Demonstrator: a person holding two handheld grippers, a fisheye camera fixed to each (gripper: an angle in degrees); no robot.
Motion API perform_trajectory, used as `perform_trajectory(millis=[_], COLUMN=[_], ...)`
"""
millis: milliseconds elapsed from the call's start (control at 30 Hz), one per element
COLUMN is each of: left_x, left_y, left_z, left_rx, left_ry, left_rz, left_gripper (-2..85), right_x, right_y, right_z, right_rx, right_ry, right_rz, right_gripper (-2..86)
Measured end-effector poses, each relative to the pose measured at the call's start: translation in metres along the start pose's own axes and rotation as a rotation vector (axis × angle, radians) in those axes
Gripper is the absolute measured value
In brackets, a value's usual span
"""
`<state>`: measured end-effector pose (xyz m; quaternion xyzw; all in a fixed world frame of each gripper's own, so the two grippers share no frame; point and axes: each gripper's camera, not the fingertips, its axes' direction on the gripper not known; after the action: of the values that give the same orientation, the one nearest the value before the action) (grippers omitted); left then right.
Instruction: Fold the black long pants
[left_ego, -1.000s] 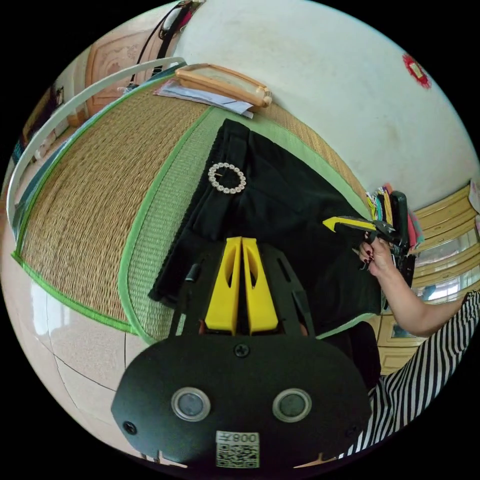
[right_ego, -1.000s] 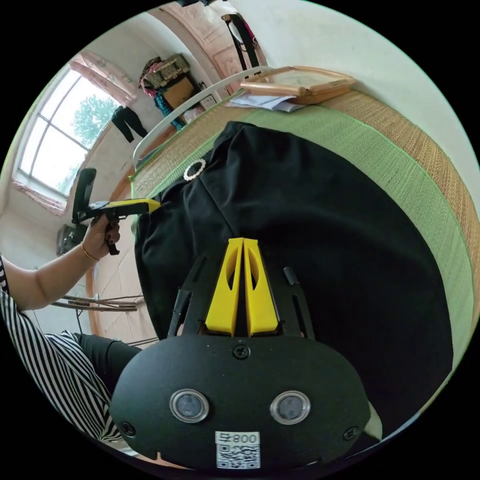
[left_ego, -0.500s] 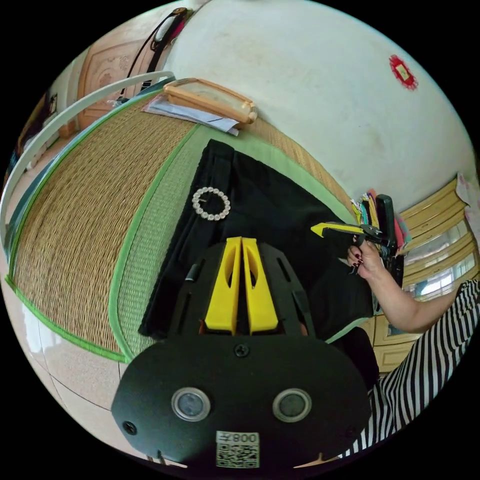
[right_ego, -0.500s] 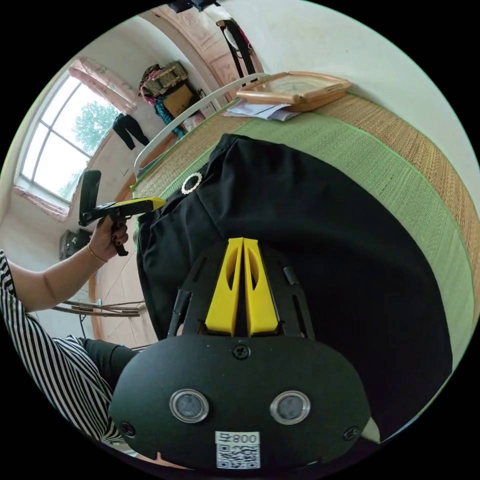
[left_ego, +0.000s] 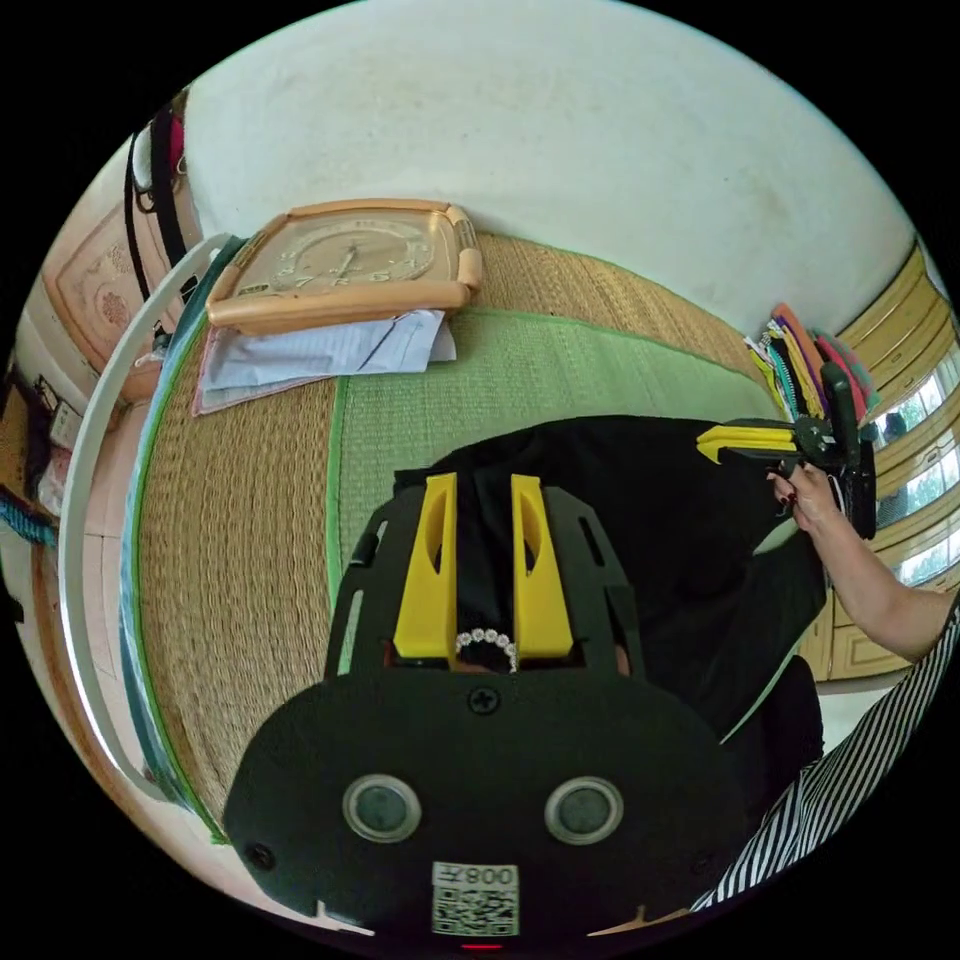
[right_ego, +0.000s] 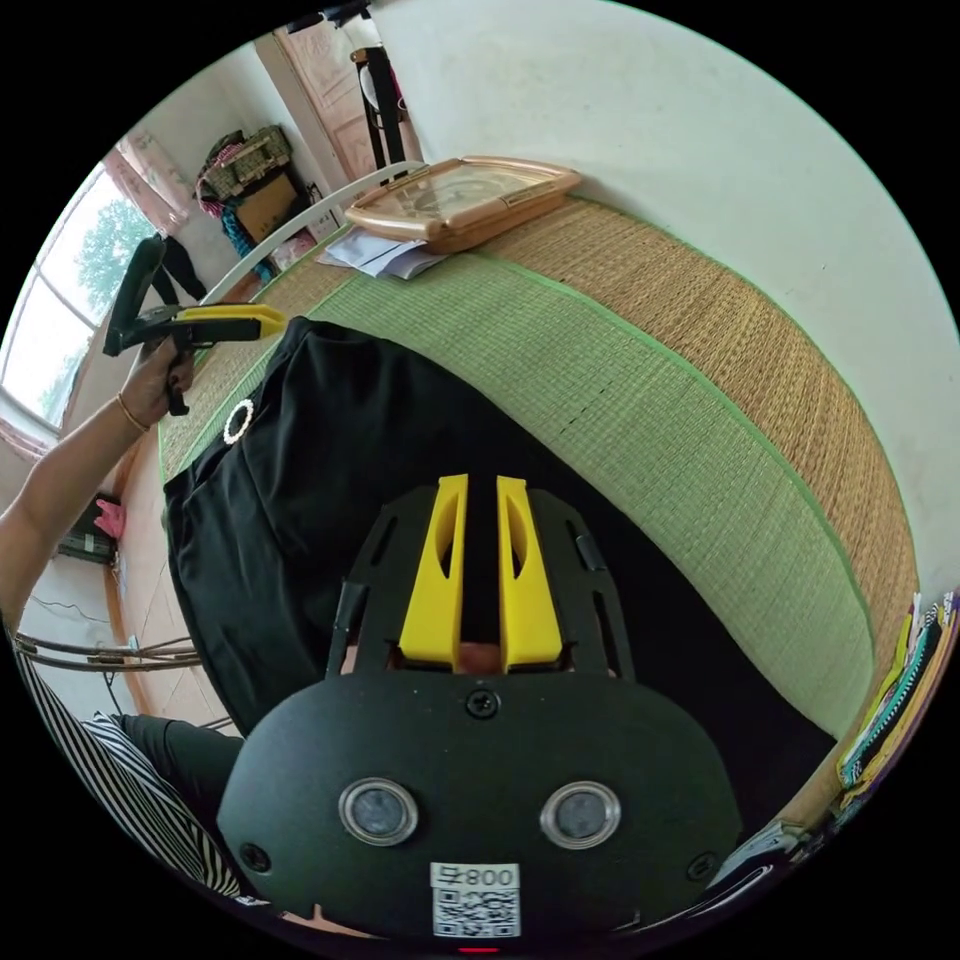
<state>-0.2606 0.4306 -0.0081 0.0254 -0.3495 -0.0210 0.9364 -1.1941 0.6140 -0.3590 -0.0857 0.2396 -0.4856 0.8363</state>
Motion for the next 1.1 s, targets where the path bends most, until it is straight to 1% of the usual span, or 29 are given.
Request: perform_trajectory(millis=[267, 333, 367, 400, 633, 967, 1033, 1100], left_x=[-0.005, -0.002, -0.002, -0.002, -0.014, -0.009, -0.003, 0.003], left_y=[-0.070, -0.085, -0.088, -0.094, -0.117, -0.120, -0.119, -0.116], left_z=[0.000, 0.006, 0.007, 0.001, -0.023, -0.060, -0.068, -0.074], left_rx=[-0.216, -0.319, -0.339, -0.319, -0.340, -0.307, -0.310, -0.306], left_ry=[-0.144, -0.181, -0.189, -0.184, -0.064, -0.061, -0.051, -0.085], left_rz=[0.124, 0.180, 0.189, 0.201, 0.192, 0.201, 0.219, 0.237], left_gripper=[9.2, 9.1, 9.1, 9.0, 8.3, 7.5, 5.9, 5.0], right_x=[0.015, 0.017, 0.018, 0.019, 0.022, 0.024, 0.027, 0.029], right_y=[-0.021, -0.030, -0.032, -0.037, -0.053, -0.051, -0.047, -0.042], right_z=[-0.021, -0.026, -0.027, -0.029, -0.034, -0.057, -0.063, -0.068], right_rx=[-0.032, -0.050, -0.056, -0.070, -0.133, -0.167, -0.172, -0.163], right_ry=[0.042, 0.054, 0.058, 0.069, 0.130, 0.149, 0.111, 0.107], right_rz=[-0.020, -0.040, -0.045, -0.056, -0.114, -0.171, -0.161, -0.151], right_gripper=[7.5, 7.7, 7.7, 7.7, 8.2, 7.7, 6.1, 5.0])
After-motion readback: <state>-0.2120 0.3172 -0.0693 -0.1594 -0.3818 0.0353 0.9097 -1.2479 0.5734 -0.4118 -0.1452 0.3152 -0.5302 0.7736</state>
